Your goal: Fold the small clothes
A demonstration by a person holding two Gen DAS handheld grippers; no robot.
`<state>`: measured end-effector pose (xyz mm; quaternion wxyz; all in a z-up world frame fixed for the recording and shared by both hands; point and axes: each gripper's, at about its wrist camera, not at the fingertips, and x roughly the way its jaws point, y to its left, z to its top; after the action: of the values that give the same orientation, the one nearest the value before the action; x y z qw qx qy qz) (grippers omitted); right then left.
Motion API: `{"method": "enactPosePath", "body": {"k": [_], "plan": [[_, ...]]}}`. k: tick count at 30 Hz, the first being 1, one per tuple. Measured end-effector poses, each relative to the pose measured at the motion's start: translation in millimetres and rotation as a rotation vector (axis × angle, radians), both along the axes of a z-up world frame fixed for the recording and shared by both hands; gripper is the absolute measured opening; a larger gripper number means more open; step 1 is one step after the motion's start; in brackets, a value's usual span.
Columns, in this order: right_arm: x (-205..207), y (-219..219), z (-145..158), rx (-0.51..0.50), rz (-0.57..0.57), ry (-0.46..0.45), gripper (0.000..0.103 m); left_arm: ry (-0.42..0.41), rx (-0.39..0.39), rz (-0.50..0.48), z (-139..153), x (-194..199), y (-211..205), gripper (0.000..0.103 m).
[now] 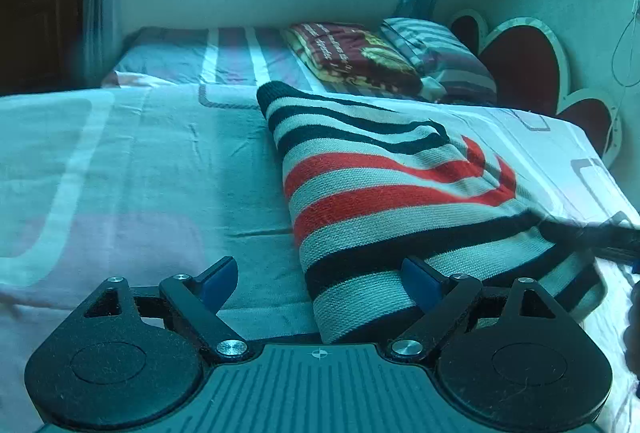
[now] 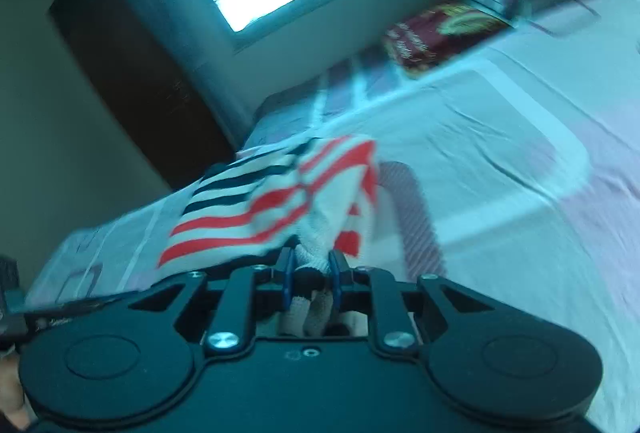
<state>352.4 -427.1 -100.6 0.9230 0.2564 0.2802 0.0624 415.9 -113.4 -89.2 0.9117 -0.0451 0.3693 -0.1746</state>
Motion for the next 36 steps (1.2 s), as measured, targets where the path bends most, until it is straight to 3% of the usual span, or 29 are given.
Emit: {"method": "enactPosePath", "body": {"k": [2,4,7,10,12,14,16,20,23,28,36], "plan": [[2,-14,-18,0.068,-0.008,0.031,0.019,0.002,-0.011,0.000,3,3,1,0.090],[2,-11,-1,0.025,0.025,0.024,0.020,-0.032,-0.029,0.004,11,6,6,0.090],[6,-14,24,-0.021,-0.036,-0.098,0.022,-0.025,-0.090,0.041,16,27,15,0.090],[40,-16,29,-0.027,-0.029,-0.101,0.020,-0.008,-0.083,0.055,14,54,11,0.090],[63,-10,23,-0.060,0.011,-0.059,0.019,0.031,-0.071,0.043,6,66,6,0.090],[88,-1,6,-0.154,0.034,0.069,0.011,0.044,-0.015,0.041,-5,70,1,0.090],[91,-5,-2,-0.152,0.023,0.073,0.010,0.045,0.003,0.042,-13,69,1,0.090],[90,-8,-1,-0.132,0.000,0.102,0.029,0.049,-0.004,0.051,-14,71,3,0.094],[74,-8,16,-0.142,0.003,0.067,0.027,0.018,0.012,0.034,4,58,2,0.094],[43,-3,25,-0.107,0.080,0.048,0.045,0.022,0.032,-0.025,10,29,-1,0.094],[16,17,6,-0.159,0.122,0.101,0.048,0.022,-0.037,0.032,3,-8,11,0.094]]}}
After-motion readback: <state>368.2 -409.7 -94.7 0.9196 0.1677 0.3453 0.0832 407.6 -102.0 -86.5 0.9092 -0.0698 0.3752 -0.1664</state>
